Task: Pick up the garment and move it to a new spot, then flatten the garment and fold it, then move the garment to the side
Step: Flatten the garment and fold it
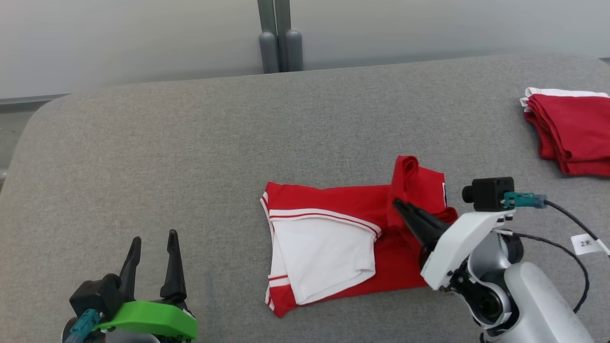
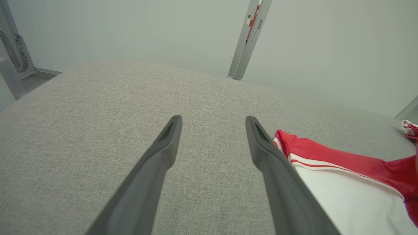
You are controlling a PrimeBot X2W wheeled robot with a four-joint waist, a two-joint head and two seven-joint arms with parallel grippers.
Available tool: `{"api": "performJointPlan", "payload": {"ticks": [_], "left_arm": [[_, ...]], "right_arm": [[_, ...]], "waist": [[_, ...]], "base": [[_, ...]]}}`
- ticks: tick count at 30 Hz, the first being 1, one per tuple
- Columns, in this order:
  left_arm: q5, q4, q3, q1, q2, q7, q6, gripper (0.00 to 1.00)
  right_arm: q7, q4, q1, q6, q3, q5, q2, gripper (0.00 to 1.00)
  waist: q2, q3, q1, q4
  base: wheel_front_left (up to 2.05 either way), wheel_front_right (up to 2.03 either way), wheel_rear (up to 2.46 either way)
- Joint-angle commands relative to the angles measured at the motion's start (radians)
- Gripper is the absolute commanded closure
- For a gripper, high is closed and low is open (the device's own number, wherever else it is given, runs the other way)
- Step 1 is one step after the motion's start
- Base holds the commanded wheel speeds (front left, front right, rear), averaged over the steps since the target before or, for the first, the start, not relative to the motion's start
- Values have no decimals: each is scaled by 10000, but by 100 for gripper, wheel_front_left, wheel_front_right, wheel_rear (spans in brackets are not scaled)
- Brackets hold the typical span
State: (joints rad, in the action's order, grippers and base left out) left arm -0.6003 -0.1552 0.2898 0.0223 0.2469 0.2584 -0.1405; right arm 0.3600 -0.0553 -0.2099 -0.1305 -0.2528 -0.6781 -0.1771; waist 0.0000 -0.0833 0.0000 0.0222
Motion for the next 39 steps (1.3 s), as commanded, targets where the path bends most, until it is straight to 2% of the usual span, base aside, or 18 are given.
{"api": "performJointPlan", "payload": {"ticks": [1,11,17,26,27,28,29,30,39], "left_arm": [[150,-27,-59,75,-6,66,53,0],[223,-184,-52,207,-238,72,216,0],[300,-297,46,368,-356,75,346,0],[441,-559,63,549,-577,68,555,0],[466,-578,69,566,-597,68,576,0],[483,-610,70,584,-603,68,606,0],[487,-632,68,596,-610,68,618,0],[504,-662,59,606,-614,68,651,0],[621,-749,-56,630,-697,69,797,0]], "right_arm": [[-99,-71,60,-1,-124,-32,153,100],[-605,-1232,-652,-1,-1213,-43,1089,100],[-952,-2338,-1209,-1,-1842,-174,1246,100],[-1887,-3901,-2209,-3,-3064,-1351,1250,100],[-1986,-4093,-2312,-3,-3159,-1431,1253,79],[-2103,-4317,-2414,-3,-3281,-1551,1258,52],[-2198,-4490,-2500,-3,-3372,-1639,1258,5],[-2314,-4677,-2609,-3,-3479,-1742,1256,0],[-3357,-5221,-3311,-3,-4079,-2759,1254,0]], "waist": [[0,75,0,-197],[0,116,0,-537],[0,51,0,-744],[0,-43,0,-1030],[0,-48,0,-1054],[0,-54,0,-1084],[0,-58,0,-1104],[0,-65,0,-1123],[0,-120,0,-1010]], "base": [[0,0,0],[0,0,0],[0,0,0],[0,0,0],[0,0,0],[0,0,0],[0,0,0],[0,0,0],[0,0,0]]}}
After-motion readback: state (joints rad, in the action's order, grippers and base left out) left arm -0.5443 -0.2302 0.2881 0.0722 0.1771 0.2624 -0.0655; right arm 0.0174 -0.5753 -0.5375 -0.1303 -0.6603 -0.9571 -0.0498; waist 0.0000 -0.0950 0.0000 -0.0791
